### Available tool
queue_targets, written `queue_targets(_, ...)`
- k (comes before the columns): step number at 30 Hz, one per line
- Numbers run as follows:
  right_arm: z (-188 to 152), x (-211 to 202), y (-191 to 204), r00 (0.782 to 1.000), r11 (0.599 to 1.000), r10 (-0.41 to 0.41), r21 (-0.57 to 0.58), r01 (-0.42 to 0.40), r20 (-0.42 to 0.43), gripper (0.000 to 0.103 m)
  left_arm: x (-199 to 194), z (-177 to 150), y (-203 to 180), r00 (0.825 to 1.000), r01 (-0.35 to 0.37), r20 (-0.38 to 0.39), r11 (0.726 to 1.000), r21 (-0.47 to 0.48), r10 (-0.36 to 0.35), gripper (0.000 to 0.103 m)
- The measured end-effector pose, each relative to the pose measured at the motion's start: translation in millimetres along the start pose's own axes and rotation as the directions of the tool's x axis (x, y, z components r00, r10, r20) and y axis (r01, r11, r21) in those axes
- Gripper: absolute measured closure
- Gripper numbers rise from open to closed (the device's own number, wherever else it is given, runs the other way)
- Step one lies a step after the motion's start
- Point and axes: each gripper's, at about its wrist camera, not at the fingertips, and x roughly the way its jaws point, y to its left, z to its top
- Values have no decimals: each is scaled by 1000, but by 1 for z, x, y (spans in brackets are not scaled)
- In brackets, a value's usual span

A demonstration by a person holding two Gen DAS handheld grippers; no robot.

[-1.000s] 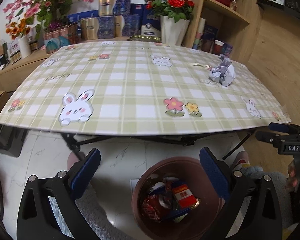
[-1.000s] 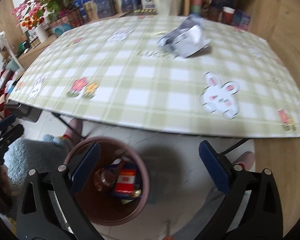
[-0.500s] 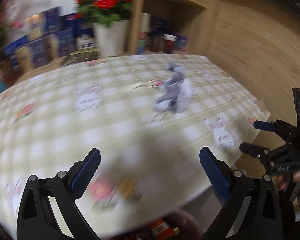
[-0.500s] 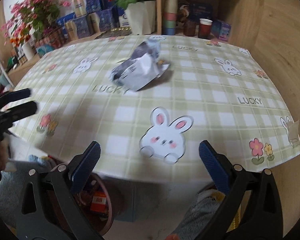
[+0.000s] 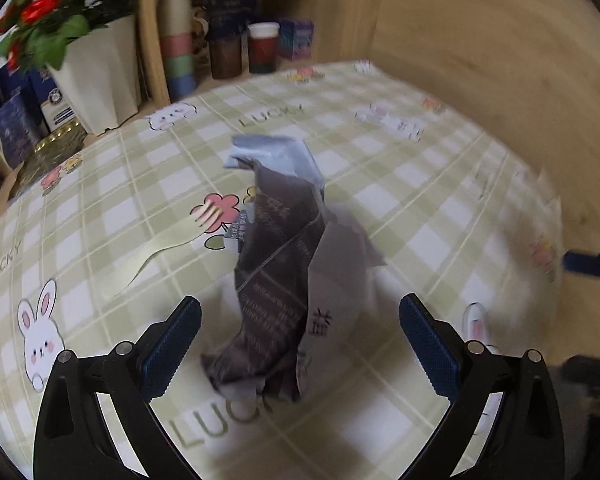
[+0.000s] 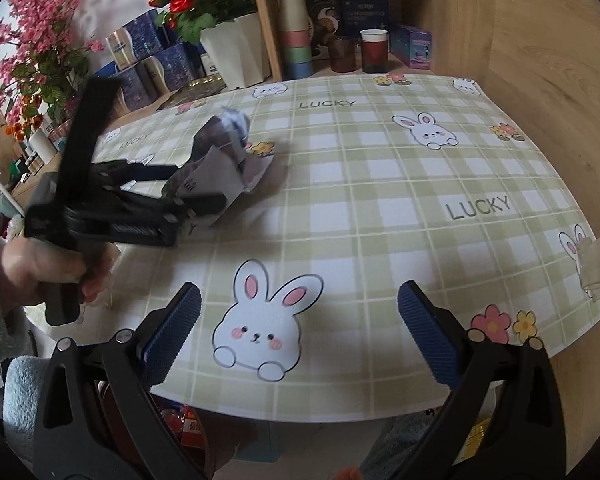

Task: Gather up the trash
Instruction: 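Grasp the crumpled grey newspaper with the left gripper and lift it, then grasp the white plastic fork with the right gripper while the left holds the paper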

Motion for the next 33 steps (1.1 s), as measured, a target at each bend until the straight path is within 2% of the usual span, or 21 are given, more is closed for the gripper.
queue_targets(1, 1, 0, -1, 1000, 1000, 1, 3, -1, 2, 6, 5, 0, 0, 1000, -9, -23, 1000, 8, 10, 7)
queue_targets(2, 4, 1, -2, 1000, 1000, 2, 7, -2, 3, 6, 7, -1, 0, 999, -13, -35, 1000, 12, 14, 24)
queue_targets(3, 4, 2, -2, 1000, 1000, 2, 10, -2, 3, 6, 9, -3, 1, 999, -10, -51, 1000, 16, 11, 58)
queue_targets(4, 7, 4, -2, 1000, 1000, 6, 19, -6, 1, 6, 10, -6, 4, 997, 4, -73, 1000, 4, -4, 67)
queue_targets(6, 11, 7, -1, 1000, 999, 17, 32, -17, -4, 6, -1, -14, 16, 997, 50, -51, 996, -71, -54, 79)
queue_targets(7, 13, 10, 0, 1000, 999, 29, 43, -29, -4, 6, -10, -20, 26, 995, 90, -25, 987, -133, -94, 79)
queue_targets(9, 17, 16, 3, 998, 995, 68, 78, -69, 10, 6, -28, -31, 41, 993, 122, 24, 971, -207, -119, 79)
queue_targets(13, 33, 33, 21, 994, 991, 109, 79, -107, -11, 7, -77, -61, 71, 988, 128, 126, 947, -293, -94, 79)
queue_targets(14, 38, 38, 29, 993, 991, 122, 65, -120, -13, 14, -86, -67, 79, 987, 124, 139, 942, -313, -84, 79)
queue_targets(15, 44, 45, 37, 991, 990, 131, 53, -129, -22, 22, -97, -76, 87, 986, 111, 153, 936, -335, -62, 79)
queue_targets(17, 56, 60, 54, 988, 988, 148, 49, -145, -46, 23, -120, -96, 105, 985, 62, 173, 928, -368, 3, 79)
queue_targets(20, 72, 88, 76, 976, 978, 202, 64, -198, -76, 34, -150, -125, 129, 977, -7, 191, 911, -413, 94, 79)
queue_targets(24, 90, 129, 108, 960, 965, 248, 116, -234, -132, 38, -186, -163, 157, 963, -53, 208, 877, -477, 171, 79)
queue_targets(26, 101, 152, 121, 959, 963, 237, 169, -211, -154, 38, -200, -180, 167, 958, -63, 210, 858, -509, 195, 79)
queue_targets(29, 118, 175, 127, 987, 958, 81, 283, -40, -136, 36, -216, -202, 176, 952, -64, 217, 835, -546, 215, 79)
queue_targets(33, 131, 194, 126, 994, 911, -16, 408, 61, -112, 28, -223, -217, 184, 948, -56, 224, 814, -578, 224, 79)
